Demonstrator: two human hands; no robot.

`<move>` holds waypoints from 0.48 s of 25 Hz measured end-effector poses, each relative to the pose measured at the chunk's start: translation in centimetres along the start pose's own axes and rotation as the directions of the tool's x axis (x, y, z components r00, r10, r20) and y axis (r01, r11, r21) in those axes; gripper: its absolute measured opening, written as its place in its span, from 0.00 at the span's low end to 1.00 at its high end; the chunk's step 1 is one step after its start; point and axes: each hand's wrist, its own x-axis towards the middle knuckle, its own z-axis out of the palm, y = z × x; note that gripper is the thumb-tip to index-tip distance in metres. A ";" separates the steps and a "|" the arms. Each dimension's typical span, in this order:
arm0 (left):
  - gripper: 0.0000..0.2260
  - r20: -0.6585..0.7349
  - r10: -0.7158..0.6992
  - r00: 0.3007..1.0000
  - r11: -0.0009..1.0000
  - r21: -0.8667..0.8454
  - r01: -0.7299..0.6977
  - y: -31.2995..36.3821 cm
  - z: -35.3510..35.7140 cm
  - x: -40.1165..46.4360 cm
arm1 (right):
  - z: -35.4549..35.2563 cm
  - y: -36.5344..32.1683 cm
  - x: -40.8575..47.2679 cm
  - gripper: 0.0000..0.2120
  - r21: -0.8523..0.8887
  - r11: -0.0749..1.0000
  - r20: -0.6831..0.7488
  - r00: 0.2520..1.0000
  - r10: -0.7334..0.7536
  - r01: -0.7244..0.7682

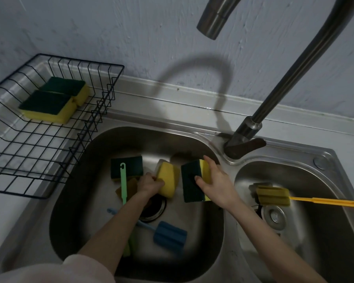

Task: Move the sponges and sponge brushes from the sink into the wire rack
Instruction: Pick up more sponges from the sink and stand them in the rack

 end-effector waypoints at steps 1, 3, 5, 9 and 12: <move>0.17 -0.002 0.011 1.000 1.000 0.018 -0.011 -0.2 -0.1 -0.2 | 0.1 0.0 -0.1 0.31 0.002 1.000 0.005 1.000 0.002 -0.002; 0.18 0.018 0.040 0.999 0.999 0.018 -0.040 -0.2 -0.1 -0.5 | 0.2 0.1 -0.2 0.32 0.004 1.000 0.011 1.000 -0.001 0.001; 0.17 0.042 0.058 0.997 0.997 -0.055 -0.056 0.2 -0.1 -1.1 | 0.1 0.1 -0.3 0.32 0.010 1.000 0.009 1.000 -0.008 0.008; 0.17 0.036 0.114 0.993 0.982 -0.153 -0.108 1.3 -1.0 -2.1 | -0.5 -0.2 -0.6 0.31 0.036 0.999 -0.002 1.000 -0.003 0.003; 0.23 0.055 0.172 0.984 0.964 -0.217 -0.156 2.0 -2.5 -3.3 | -1.0 -0.7 -1.1 0.31 0.050 0.999 -0.037 0.999 -0.014 0.016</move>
